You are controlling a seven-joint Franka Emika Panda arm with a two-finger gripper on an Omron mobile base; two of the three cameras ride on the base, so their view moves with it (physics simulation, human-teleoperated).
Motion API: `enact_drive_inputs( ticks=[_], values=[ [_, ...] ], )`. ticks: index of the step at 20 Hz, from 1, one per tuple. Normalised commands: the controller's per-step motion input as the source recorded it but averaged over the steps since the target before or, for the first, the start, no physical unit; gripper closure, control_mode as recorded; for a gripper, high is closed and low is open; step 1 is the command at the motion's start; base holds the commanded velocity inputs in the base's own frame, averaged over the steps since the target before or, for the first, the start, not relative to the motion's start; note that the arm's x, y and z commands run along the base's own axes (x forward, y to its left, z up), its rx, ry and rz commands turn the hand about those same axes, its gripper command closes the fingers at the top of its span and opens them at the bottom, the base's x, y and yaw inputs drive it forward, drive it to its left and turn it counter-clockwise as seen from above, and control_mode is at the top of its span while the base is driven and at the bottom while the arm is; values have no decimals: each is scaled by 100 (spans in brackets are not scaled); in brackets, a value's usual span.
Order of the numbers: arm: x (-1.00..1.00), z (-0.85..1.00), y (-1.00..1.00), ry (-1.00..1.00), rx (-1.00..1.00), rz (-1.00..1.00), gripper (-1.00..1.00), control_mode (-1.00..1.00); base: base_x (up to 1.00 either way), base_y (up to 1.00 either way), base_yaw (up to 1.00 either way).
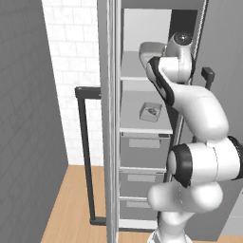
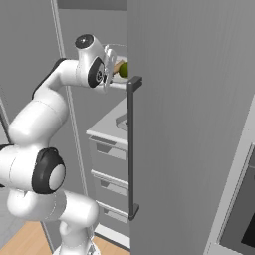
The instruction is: Take the meat container that has the fish and place it on the second highest rack of the freezer. Then take the vegetable container that has the sweet potato and lime and place it on the highest rack of the freezer.
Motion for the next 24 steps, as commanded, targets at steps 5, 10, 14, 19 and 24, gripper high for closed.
enact_drive_inputs(
  ticks=[5,10,14,19,24],
  values=[
    [46,0,0,0,0,0,100,-100,0,0,0],
    [31,-21,0,0,0,0,100,-100,0,0,0],
    [23,-33,0,0,0,0,100,-100,0,0,0],
    [33,-14,0,-2,0,0,100,-100,0,0,0],
    [49,0,-7,-2,0,-2,100,-100,0,0,0]
  ],
)
